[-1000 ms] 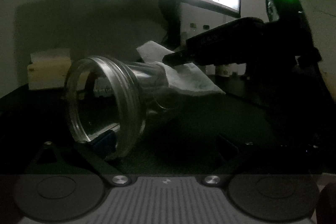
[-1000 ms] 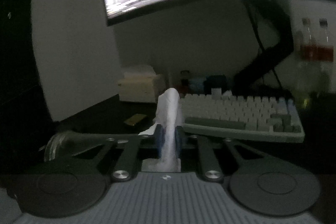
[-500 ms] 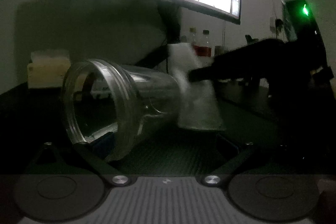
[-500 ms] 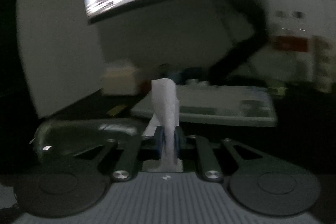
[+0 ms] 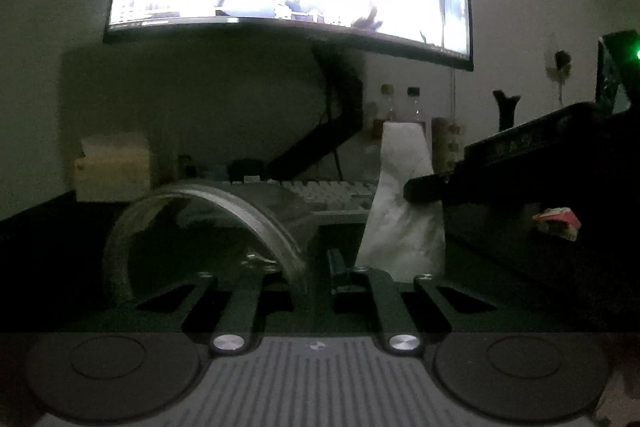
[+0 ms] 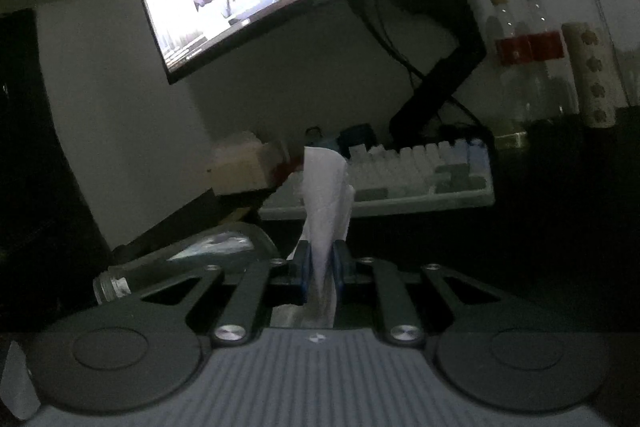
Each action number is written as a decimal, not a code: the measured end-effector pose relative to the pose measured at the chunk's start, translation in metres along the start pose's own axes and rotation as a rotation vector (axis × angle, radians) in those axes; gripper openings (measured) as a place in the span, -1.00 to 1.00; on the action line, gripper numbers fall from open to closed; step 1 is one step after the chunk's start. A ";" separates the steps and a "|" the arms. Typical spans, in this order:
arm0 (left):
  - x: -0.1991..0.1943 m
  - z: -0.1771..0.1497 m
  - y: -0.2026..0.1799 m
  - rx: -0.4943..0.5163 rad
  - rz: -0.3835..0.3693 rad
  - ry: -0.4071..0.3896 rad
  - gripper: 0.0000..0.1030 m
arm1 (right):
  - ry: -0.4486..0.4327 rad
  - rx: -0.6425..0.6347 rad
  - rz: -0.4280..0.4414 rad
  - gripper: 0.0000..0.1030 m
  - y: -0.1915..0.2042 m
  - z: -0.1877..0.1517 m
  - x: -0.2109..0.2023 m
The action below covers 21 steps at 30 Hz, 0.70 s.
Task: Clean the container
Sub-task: 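Lower the tissue onto the table and open the right gripper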
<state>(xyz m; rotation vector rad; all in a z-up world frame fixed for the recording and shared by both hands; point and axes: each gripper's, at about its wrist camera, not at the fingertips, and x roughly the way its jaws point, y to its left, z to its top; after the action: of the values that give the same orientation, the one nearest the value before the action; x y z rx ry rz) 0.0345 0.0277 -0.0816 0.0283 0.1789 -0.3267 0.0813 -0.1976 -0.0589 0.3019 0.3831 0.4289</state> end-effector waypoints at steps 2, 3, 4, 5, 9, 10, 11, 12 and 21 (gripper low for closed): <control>0.010 0.003 -0.014 0.008 0.014 0.020 -0.77 | 0.002 0.009 0.004 -0.69 -0.009 0.000 -0.007; 0.014 0.003 -0.020 0.021 0.027 0.025 -0.77 | 0.003 0.014 0.005 -0.69 -0.013 -0.001 -0.011; 0.018 0.004 -0.026 0.033 0.039 0.029 -0.77 | 0.009 0.016 0.007 -0.69 -0.017 -0.002 -0.013; 0.023 0.005 -0.030 0.035 0.043 0.036 -0.77 | 0.018 0.020 0.009 -0.69 -0.020 -0.003 -0.013; 0.036 0.008 -0.039 0.014 0.023 0.070 -0.77 | 0.102 0.027 0.000 -0.69 -0.027 -0.005 0.009; 0.039 0.008 -0.042 0.022 0.025 0.078 -0.77 | 0.109 0.019 -0.019 -0.69 -0.026 -0.005 0.016; 0.041 0.008 -0.045 0.029 0.028 0.085 -0.77 | 0.114 0.010 -0.042 -0.68 -0.025 -0.005 0.023; 0.041 0.007 -0.047 0.029 0.040 0.090 -0.77 | 0.121 0.002 -0.064 -0.67 -0.023 -0.006 0.029; 0.043 0.002 -0.060 0.049 0.107 0.139 -0.76 | 0.043 -0.052 -0.171 0.49 -0.012 -0.014 0.017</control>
<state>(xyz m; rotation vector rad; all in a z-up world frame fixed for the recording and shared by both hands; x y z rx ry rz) 0.0553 -0.0429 -0.0872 0.1086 0.3063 -0.2227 0.0938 -0.1977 -0.0806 0.2082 0.4352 0.2774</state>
